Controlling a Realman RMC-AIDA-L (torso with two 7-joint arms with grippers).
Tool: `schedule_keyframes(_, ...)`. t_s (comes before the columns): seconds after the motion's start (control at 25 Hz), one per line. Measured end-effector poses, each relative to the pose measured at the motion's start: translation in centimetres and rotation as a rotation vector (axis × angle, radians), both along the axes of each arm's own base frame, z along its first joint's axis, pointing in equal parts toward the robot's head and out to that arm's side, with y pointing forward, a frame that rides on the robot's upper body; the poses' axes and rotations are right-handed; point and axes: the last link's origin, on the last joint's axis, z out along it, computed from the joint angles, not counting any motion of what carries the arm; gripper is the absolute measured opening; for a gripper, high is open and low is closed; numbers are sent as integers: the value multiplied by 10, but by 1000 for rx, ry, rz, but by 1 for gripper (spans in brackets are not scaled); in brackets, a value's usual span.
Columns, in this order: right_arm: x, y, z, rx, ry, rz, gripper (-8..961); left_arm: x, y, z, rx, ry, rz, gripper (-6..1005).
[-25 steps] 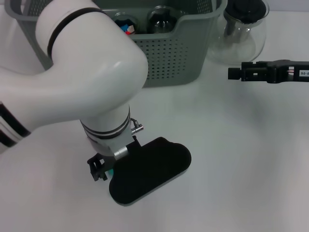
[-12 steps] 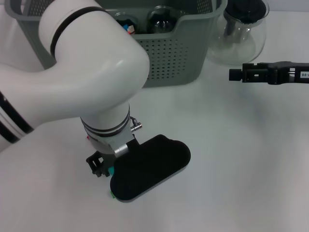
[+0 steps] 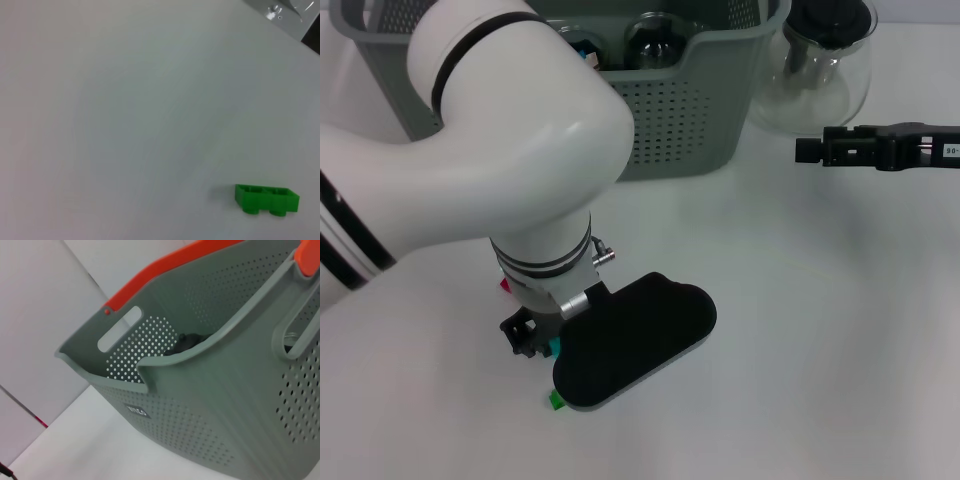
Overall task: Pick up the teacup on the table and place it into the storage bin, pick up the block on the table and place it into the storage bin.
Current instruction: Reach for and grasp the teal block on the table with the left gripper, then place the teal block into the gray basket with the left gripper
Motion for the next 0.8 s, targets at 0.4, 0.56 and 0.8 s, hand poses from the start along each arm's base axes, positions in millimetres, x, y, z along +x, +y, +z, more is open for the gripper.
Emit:
schedule_keyframes(0.4,0,1,2,7,2,0,942,2,1,2,46,-5,36,397)
schedule_keyframes(0.56,-1,2,4,10,3,9,941,9,1,14,102,-53,133,397)
schedule_keyframes(0.8,-3,1,7,7,3,32,942,37,11,52,228,-358,544,396)
